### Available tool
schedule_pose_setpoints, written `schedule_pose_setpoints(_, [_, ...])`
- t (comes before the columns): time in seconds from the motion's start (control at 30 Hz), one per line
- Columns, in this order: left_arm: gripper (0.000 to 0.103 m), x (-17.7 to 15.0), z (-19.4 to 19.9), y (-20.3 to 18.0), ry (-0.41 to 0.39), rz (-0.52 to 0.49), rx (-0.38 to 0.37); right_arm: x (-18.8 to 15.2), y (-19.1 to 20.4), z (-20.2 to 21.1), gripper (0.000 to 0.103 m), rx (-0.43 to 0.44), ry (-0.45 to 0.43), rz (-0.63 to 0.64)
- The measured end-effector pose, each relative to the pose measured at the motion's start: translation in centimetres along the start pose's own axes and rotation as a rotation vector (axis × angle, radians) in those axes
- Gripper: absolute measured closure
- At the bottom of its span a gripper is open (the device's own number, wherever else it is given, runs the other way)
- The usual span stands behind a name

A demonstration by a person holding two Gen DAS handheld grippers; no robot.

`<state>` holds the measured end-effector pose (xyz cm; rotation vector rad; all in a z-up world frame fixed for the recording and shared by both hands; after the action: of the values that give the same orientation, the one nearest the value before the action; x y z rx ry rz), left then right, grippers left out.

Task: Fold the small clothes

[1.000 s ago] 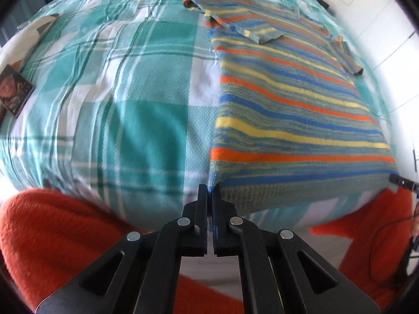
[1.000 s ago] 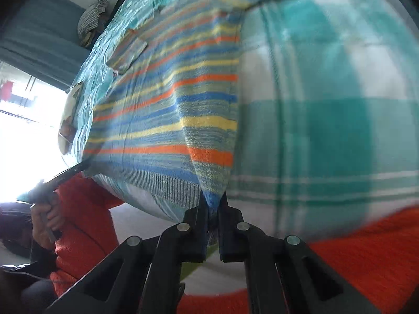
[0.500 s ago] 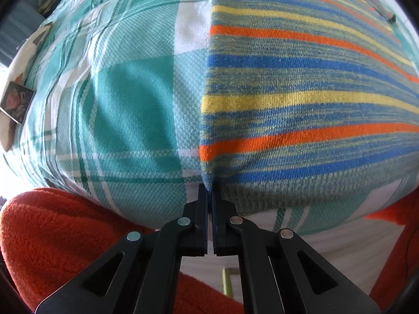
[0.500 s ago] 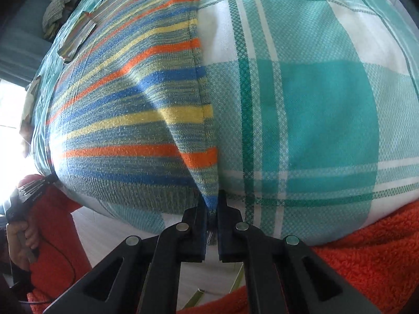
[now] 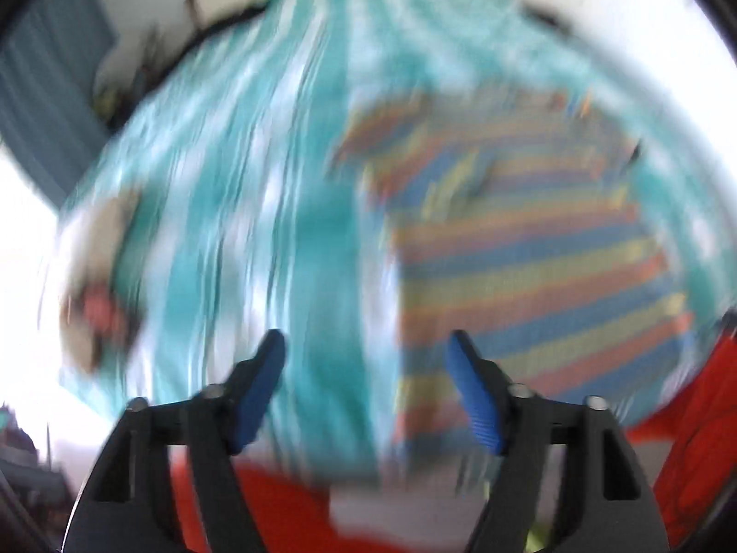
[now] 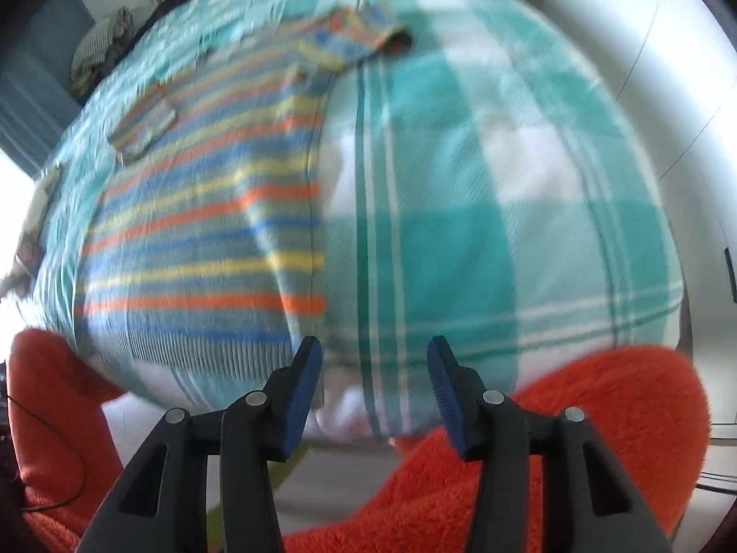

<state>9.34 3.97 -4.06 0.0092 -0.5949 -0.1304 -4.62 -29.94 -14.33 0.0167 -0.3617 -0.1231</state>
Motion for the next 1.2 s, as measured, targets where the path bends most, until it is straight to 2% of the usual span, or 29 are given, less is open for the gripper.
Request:
schedule_pose_setpoints(0.07, [0.016, 3.7, -2.5, -1.8, -0.044, -0.089, -0.061, 0.5, -0.2, 0.2, 0.055, 0.029, -0.052, -0.039])
schedule_pose_setpoints(0.17, [0.021, 6.4, -9.5, -5.2, -0.007, -0.214, -0.067, 0.8, 0.9, -0.8, 0.055, 0.078, -0.073, -0.076])
schedule_pose_setpoints(0.27, [0.022, 6.7, -15.5, -8.7, 0.044, -0.354, -0.005, 0.7, 2.6, -1.8, 0.055, 0.092, -0.083, -0.075])
schedule_pose_setpoints(0.33, [0.018, 5.8, -19.1, -9.3, 0.121, -0.401, -0.021, 0.1, 3.4, -2.2, 0.055, 0.096, -0.074, -0.065])
schedule_pose_setpoints(0.37, [0.016, 5.4, -19.6, -9.3, 0.131, -0.396, -0.029, -0.2, 3.8, -2.5, 0.055, 0.101, -0.063, -0.050])
schedule_pose_setpoints(0.4, [0.018, 5.7, -19.9, -8.9, 0.124, -0.358, -0.061, -0.3, 4.0, -2.8, 0.055, 0.100, -0.051, -0.039])
schedule_pose_setpoints(0.43, [0.027, 6.2, -19.8, -8.4, 0.133, -0.310, -0.090, -0.4, 4.0, -2.8, 0.055, 0.098, -0.047, -0.039])
schedule_pose_setpoints(0.47, [0.072, 6.7, -19.8, -7.6, 0.152, -0.254, -0.109, -0.3, 3.9, -2.9, 0.055, 0.099, -0.048, -0.042])
schedule_pose_setpoints(0.5, [0.095, 7.6, -19.6, -6.4, 0.166, -0.190, -0.113, -0.1, 3.9, -2.9, 0.055, 0.104, -0.056, -0.044])
schedule_pose_setpoints(0.53, [0.099, 8.8, -18.7, -4.5, 0.150, -0.104, -0.128, 0.0, 3.8, -2.8, 0.055, 0.105, -0.067, -0.046])
schedule_pose_setpoints(0.6, [0.099, 10.7, -17.0, 0.7, 0.078, 0.093, -0.123, 0.2, 3.8, -2.6, 0.055, 0.101, -0.086, -0.047])
schedule_pose_setpoints(0.67, [0.099, 11.8, -16.3, 7.7, 0.054, 0.346, -0.110, 0.2, 3.9, -2.5, 0.055, 0.097, -0.094, -0.042])
schedule_pose_setpoints(0.73, [0.099, 11.6, -16.3, 15.6, 0.046, 0.601, -0.042, 0.1, 4.0, -2.6, 0.055, 0.092, -0.095, -0.037])
schedule_pose_setpoints(0.8, [0.100, 10.5, -17.2, 21.5, 0.067, 0.741, 0.067, 0.1, 4.1, -2.6, 0.055, 0.089, -0.095, -0.031])
schedule_pose_setpoints(0.87, [0.100, 9.4, -18.7, 24.0, 0.103, 0.790, 0.106, 0.2, 4.3, -2.7, 0.055, 0.086, -0.093, -0.021])
schedule_pose_setpoints(0.97, [0.101, 8.1, -20.7, 24.6, 0.151, 0.762, 0.139, 0.2, 4.7, -3.1, 0.055, 0.085, -0.079, -0.008])
schedule_pose_setpoints(1.07, [0.103, 7.3, -21.7, 25.0, 0.167, 0.738, 0.160, 0.1, 5.0, -3.5, 0.055, 0.076, -0.069, 0.003])
schedule_pose_setpoints(1.1, [0.103, 6.9, -21.8, 25.2, 0.166, 0.736, 0.192, 0.1, 5.0, -3.5, 0.055, 0.072, -0.066, 0.004])
schedule_pose_setpoints(1.2, [0.103, 5.4, -21.9, 26.7, 0.166, 0.770, 0.213, 0.0, 4.8, -3.8, 0.055, 0.064, -0.054, -0.003])
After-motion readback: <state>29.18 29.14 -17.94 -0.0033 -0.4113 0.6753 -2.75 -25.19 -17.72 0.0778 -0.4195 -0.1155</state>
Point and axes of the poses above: each gripper's, at about its wrist camera, not at the fingertips, and z roughly against the way its jaws point, y to its left, x to its top, the point moved 2 cm from there along -z, roughly the way its jaws point, and after that the axes turned 11 degrees about z, right-handed, at the moved point
